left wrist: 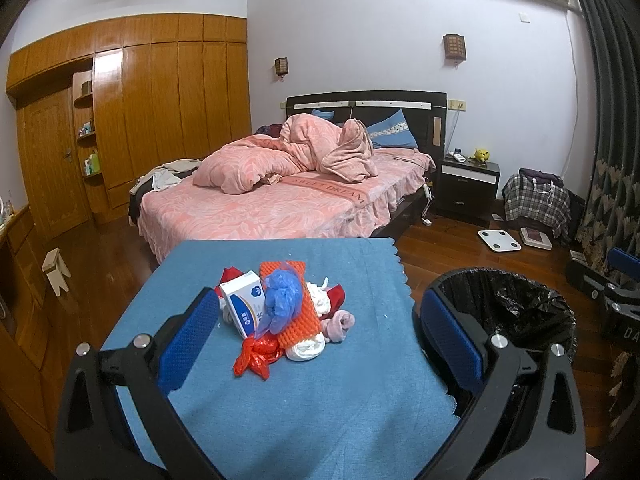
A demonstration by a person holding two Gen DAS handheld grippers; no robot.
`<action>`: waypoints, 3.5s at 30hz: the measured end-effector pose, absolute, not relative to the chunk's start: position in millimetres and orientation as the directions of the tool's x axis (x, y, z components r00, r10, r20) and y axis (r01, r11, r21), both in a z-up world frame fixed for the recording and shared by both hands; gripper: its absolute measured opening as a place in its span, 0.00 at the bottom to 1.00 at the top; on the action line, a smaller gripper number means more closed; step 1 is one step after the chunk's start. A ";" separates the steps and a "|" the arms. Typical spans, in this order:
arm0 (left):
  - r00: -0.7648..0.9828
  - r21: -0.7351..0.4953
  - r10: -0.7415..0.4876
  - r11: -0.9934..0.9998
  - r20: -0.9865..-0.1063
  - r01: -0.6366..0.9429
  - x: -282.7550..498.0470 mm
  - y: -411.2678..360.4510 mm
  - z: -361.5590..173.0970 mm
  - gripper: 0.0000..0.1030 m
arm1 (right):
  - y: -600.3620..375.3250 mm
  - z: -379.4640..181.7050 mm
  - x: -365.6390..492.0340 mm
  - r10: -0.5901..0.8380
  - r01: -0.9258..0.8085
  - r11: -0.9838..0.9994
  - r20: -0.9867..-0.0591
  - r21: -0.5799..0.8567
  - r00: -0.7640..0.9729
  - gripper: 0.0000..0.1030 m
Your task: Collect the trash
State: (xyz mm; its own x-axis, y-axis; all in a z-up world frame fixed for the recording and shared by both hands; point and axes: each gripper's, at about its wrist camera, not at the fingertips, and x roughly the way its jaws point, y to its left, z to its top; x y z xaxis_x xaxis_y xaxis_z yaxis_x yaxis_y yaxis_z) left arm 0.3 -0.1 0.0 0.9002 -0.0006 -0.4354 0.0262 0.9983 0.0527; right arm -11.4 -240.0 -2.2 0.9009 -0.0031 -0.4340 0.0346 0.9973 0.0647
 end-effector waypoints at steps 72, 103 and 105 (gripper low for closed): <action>0.870 0.059 0.120 0.993 -0.478 -0.104 32.4 70.0 -35.9 0.95 | -184.9 -31.6 42.6 0.095 -0.069 0.995 -0.456 0.072 0.885 0.94; 0.780 0.046 0.153 0.986 -0.607 -0.157 113.9 156.9 -139.4 0.90 | -67.5 -182.7 179.1 0.232 -0.254 0.964 -0.711 0.078 0.664 0.55; 0.778 0.043 0.142 0.988 -0.612 -0.147 116.0 153.9 -142.0 0.85 | -66.0 -185.2 183.0 0.265 -0.277 0.955 -0.723 0.105 0.639 0.43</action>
